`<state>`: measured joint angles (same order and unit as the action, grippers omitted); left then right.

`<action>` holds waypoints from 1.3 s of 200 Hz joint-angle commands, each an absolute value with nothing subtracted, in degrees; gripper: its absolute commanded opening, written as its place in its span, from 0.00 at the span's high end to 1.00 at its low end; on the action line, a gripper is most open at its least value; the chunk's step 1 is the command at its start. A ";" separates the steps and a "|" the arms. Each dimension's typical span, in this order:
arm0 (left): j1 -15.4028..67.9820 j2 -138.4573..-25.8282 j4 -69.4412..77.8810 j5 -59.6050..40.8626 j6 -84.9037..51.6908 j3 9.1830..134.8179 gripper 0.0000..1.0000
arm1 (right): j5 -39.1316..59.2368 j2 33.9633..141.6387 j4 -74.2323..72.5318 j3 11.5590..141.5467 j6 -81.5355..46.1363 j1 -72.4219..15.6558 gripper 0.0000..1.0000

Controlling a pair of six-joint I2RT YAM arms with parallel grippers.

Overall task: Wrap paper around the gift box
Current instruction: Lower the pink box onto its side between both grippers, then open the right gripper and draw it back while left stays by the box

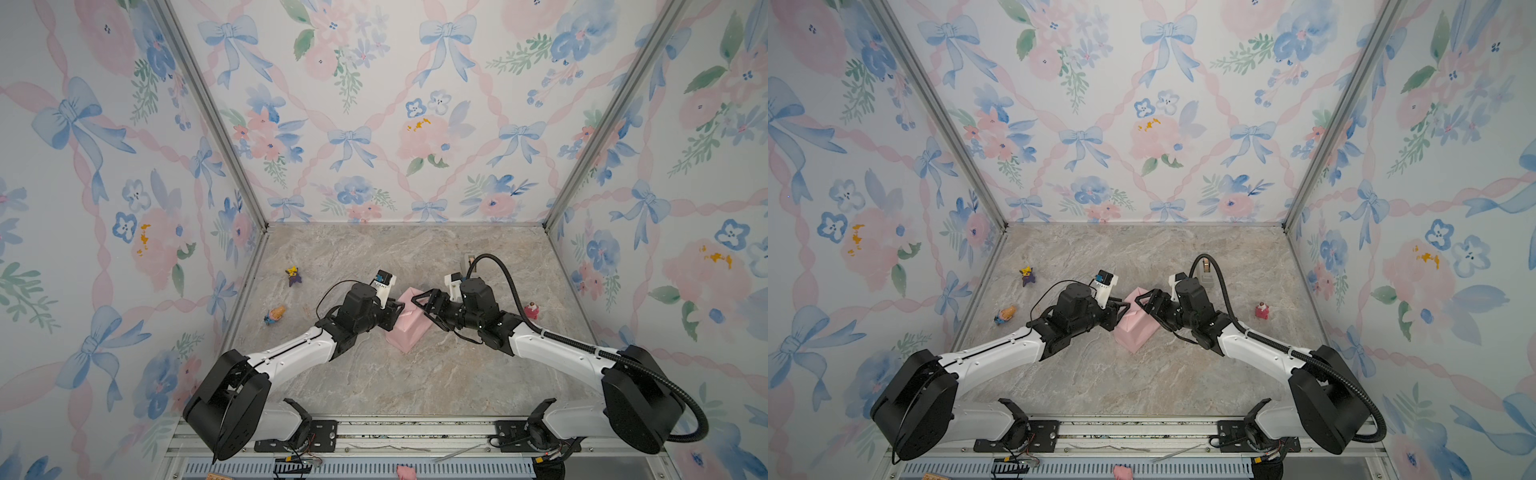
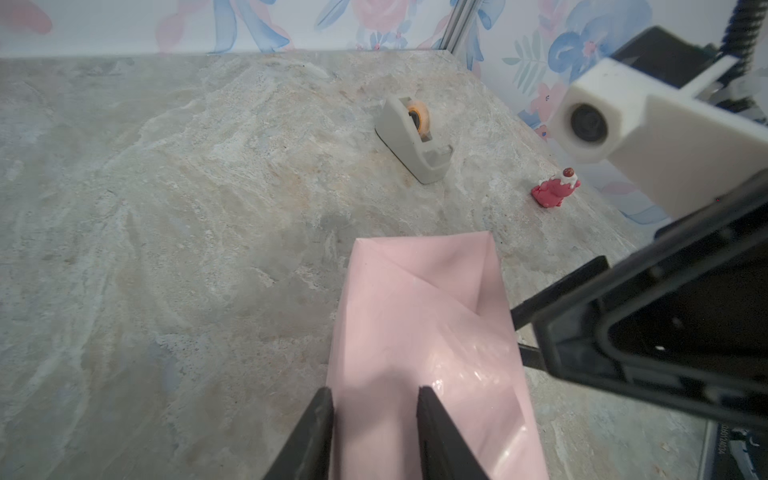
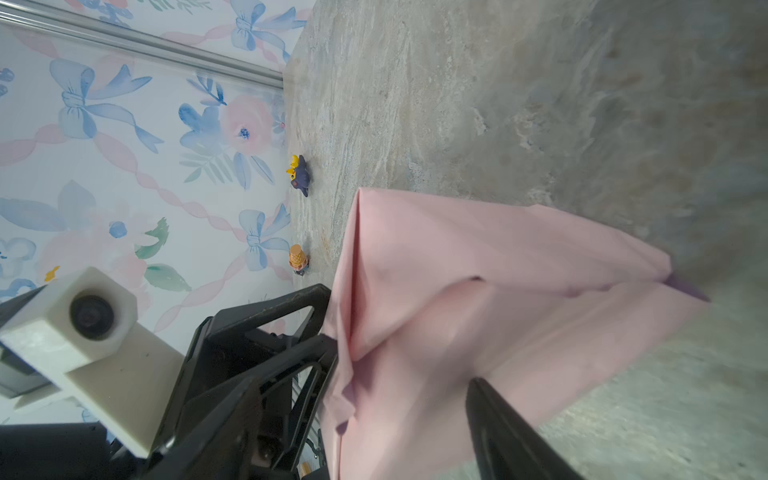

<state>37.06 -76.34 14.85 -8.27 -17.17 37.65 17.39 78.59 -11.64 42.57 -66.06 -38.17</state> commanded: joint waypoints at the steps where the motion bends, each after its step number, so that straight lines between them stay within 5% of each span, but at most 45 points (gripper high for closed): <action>1: 37.96 -76.90 13.92 -7.24 -17.14 36.89 0.63 | 17.66 79.22 -6.39 45.82 -63.57 -37.79 0.22; 56: 37.91 -76.11 13.89 -6.97 -17.97 37.34 0.59 | 15.20 84.08 4.97 50.15 -59.65 -37.62 0.42; 109: 32.54 -77.10 12.48 -14.78 -27.87 41.66 0.41 | 15.62 87.68 8.35 52.02 -54.07 -37.20 0.61; 198: 29.09 -81.40 11.25 -22.98 -35.76 41.22 0.36 | 23.33 91.82 8.93 55.81 -43.58 -33.66 0.67; 260: 29.59 -84.25 11.25 -21.30 -35.91 38.02 0.44 | 24.69 91.85 7.75 56.28 -42.69 -33.05 0.66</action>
